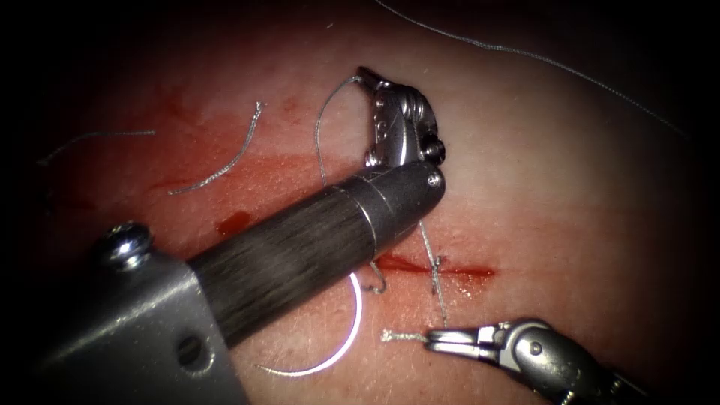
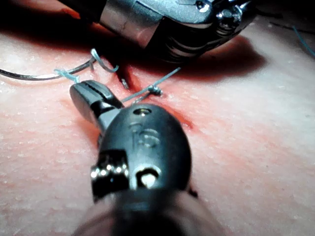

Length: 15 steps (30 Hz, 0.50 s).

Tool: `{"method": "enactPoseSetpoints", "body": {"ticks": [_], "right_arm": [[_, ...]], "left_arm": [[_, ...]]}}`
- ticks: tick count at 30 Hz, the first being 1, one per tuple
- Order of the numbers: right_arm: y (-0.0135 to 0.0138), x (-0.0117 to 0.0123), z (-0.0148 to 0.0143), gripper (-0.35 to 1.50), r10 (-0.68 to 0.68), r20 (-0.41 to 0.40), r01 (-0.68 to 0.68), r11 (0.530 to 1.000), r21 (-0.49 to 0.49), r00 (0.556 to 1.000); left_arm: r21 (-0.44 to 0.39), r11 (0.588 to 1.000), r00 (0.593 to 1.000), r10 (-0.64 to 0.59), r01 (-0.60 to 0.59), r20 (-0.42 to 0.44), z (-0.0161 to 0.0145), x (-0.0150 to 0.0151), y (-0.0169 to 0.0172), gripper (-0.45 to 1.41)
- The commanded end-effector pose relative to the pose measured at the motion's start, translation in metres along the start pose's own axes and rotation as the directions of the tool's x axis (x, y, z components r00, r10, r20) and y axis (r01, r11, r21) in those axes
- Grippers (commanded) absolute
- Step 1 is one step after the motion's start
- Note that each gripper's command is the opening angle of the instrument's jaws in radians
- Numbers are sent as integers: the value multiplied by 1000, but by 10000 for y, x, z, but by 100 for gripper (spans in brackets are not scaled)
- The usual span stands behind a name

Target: Wound Closure

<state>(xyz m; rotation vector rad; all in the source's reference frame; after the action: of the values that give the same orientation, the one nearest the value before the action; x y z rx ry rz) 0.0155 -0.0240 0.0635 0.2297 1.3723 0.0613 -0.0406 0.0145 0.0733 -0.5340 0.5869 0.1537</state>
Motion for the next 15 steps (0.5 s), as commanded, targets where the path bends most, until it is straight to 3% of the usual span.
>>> {"method": "enactPoseSetpoints", "body": {"ticks": [1,15], "right_arm": [[9,4,5,-35,-7,7,6,1000,25,1000],[-4,-10,6,-35,28,18,-30,994,105,999]], "left_arm": [[-12,1000,1000,-8,8,11,-2,0,13,-45],[-10,999,999,-40,40,31,-6,-13,22,-45]]}}
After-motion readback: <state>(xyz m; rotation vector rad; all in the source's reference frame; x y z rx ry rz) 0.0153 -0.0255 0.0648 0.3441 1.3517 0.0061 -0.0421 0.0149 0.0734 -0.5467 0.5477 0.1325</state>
